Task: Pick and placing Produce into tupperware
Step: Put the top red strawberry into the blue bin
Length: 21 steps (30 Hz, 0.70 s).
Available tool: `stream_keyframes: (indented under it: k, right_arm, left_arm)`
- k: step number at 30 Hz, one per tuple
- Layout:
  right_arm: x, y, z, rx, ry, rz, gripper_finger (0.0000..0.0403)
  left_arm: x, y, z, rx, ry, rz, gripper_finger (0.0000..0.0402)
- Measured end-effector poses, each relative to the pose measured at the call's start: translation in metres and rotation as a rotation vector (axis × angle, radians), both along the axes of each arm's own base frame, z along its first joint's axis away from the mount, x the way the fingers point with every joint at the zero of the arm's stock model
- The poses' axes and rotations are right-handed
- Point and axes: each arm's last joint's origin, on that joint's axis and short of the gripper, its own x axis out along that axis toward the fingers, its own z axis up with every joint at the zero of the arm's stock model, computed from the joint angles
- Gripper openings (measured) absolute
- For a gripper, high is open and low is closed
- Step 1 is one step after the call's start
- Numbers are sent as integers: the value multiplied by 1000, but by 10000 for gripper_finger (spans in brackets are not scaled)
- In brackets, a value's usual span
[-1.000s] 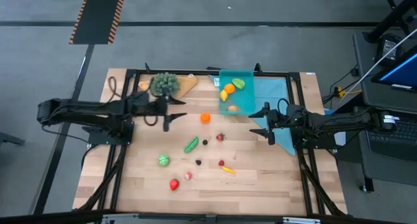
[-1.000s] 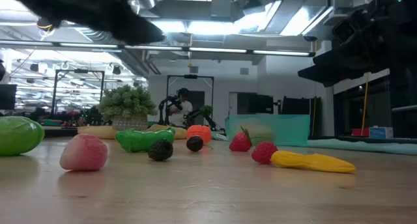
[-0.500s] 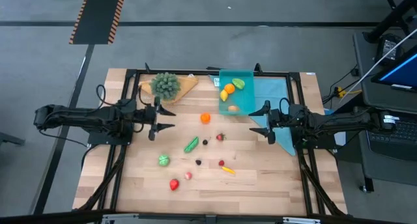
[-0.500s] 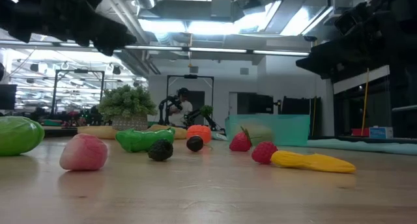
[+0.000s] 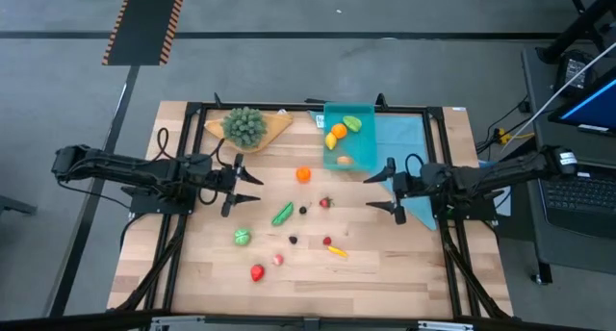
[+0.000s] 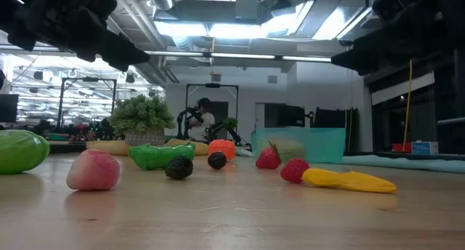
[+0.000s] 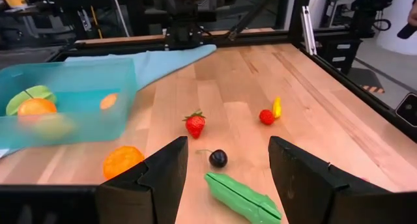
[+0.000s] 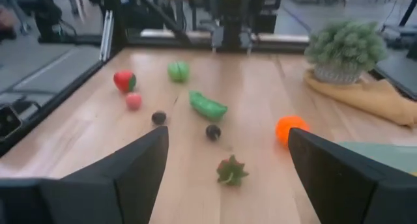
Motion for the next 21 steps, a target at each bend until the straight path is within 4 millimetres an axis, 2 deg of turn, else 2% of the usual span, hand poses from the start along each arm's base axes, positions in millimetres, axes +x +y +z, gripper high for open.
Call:
stream_keyframes:
  k: [7, 16, 21]
  right_arm:
    - [14, 20, 10, -41, 160, -9, 316]
    - [43, 48, 27, -148, 335, -6, 316]
    - [57, 56, 19, -168, 422, -16, 316]
  left_arm:
    - [0, 0, 0, -19, 2, 5, 206]
    - [0, 0, 0, -20, 3, 5, 206]
    - [0, 0, 0, -21, 3, 6, 206]
